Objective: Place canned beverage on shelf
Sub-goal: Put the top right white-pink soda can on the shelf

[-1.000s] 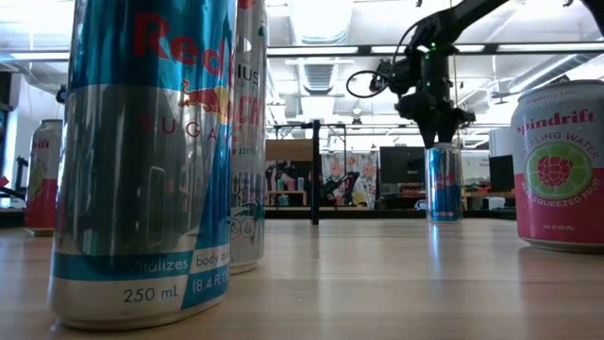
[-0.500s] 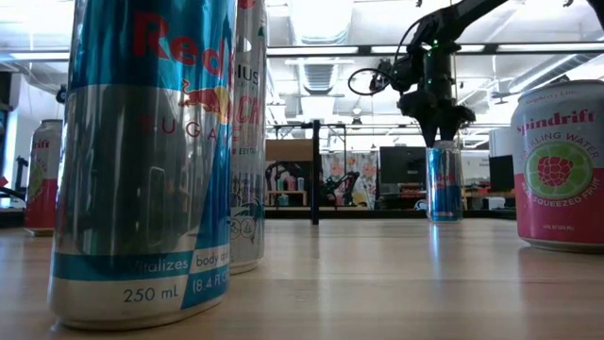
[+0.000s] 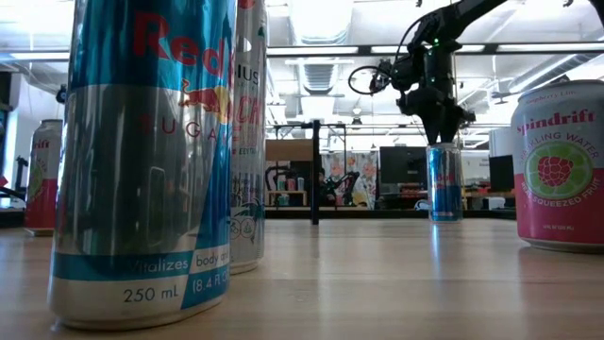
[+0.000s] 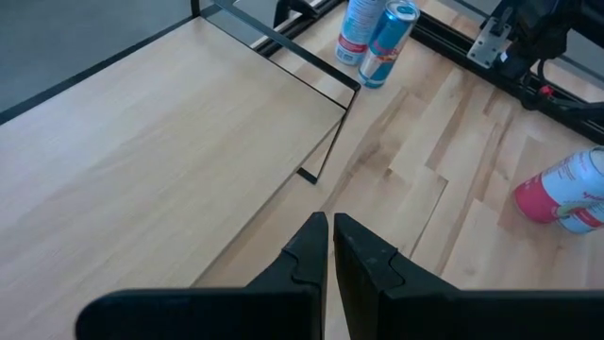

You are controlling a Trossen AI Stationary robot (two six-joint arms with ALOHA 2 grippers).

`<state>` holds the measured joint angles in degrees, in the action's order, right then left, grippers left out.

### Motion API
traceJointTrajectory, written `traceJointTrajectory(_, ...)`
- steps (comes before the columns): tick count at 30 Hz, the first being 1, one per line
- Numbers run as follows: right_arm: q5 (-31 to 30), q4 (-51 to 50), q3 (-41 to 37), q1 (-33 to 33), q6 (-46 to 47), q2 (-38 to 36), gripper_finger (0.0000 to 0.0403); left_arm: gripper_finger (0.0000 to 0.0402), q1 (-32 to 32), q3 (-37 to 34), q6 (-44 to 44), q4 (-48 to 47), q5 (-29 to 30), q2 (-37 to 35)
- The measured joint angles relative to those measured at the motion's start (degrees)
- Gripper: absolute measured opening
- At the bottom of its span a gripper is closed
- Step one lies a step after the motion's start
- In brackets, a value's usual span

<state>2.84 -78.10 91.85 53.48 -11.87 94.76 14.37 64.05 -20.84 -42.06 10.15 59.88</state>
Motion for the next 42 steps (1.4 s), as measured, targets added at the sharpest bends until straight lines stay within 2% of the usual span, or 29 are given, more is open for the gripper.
traceJointTrajectory(8,-1.4,0.4,-2.3,-0.4,-8.8,0.0,0.0331,0.0,0.0,0.0,0.8,0.0,0.0,0.0)
traceJointTrajectory(13,-1.3,0.8,-3.8,-0.3,-9.6,-0.2,0.032,0.0,0.0,0.0,2.0,-0.1,0.0,0.0)
traceJointTrajectory(21,-1.2,1.4,-3.8,-0.3,-8.1,-0.2,0.0235,0.0,0.1,0.0,2.7,-0.1,0.0,0.0)
traceJointTrajectory(30,-2.0,1.8,-1.4,-0.3,4.6,-0.6,0.0235,0.0,0.2,0.0,3.8,-0.1,0.0,0.0)
traceJointTrajectory(35,-1.8,-0.9,4.9,-0.3,13.0,-1.7,0.0235,0.0,0.3,0.0,3.9,0.0,2.4,0.0)
traceJointTrajectory(42,-1.1,-8.8,15.0,-1.9,26.2,0.8,0.0235,0.0008,1.7,0.0,3.3,3.3,3.5,-0.1)
